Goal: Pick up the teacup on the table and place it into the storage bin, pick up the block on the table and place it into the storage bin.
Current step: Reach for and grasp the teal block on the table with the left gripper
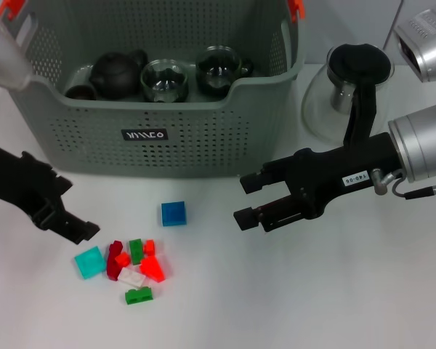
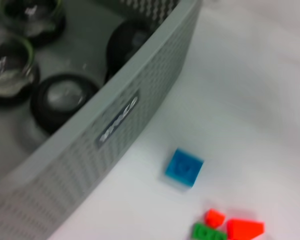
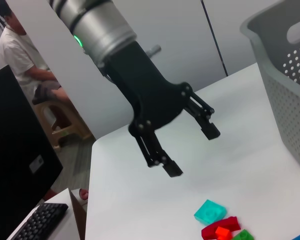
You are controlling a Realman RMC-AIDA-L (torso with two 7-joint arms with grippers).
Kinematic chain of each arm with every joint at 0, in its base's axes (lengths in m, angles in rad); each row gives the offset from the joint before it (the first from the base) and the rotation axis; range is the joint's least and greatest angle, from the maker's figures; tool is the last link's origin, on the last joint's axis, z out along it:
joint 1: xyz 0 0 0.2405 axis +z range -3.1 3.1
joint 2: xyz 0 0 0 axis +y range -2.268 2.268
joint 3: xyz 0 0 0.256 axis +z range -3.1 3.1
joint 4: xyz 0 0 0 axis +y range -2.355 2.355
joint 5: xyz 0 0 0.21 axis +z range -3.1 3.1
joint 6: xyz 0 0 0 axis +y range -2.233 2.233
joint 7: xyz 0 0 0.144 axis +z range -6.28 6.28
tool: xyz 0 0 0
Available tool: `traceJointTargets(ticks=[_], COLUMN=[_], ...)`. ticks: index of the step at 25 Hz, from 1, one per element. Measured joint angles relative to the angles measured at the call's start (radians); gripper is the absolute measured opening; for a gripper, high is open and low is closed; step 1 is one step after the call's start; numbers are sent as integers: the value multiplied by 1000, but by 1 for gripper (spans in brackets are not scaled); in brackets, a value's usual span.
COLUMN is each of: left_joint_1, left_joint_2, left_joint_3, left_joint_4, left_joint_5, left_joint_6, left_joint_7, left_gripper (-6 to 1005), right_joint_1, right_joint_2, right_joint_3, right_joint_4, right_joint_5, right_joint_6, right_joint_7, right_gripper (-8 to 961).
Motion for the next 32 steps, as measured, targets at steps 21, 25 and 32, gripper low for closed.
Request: traceJointTargets(ticks=[21,25,32], left_joint_1=[-24,-22,-26], left_joint_2=[-14,-16,-16], left_joint_3=[270,299,316], left_joint_4=[193,223,278], left_joint_5=[175,175,174], left_joint_6=[-118,-160,-219], left_joint_7=[-171,-172,-168], left_gripper=[930,930,929], right_joint_1=[0,-1,-2], right_joint_2=[-5,-5,-3], right_joint_3=[18,18,21], right_joint_4=[0,0,0], right_joint_5=[0,0,0], right_joint_6=[3,3,3], right_joint_7=[-1,-3,-7], right_gripper=[824,824,825])
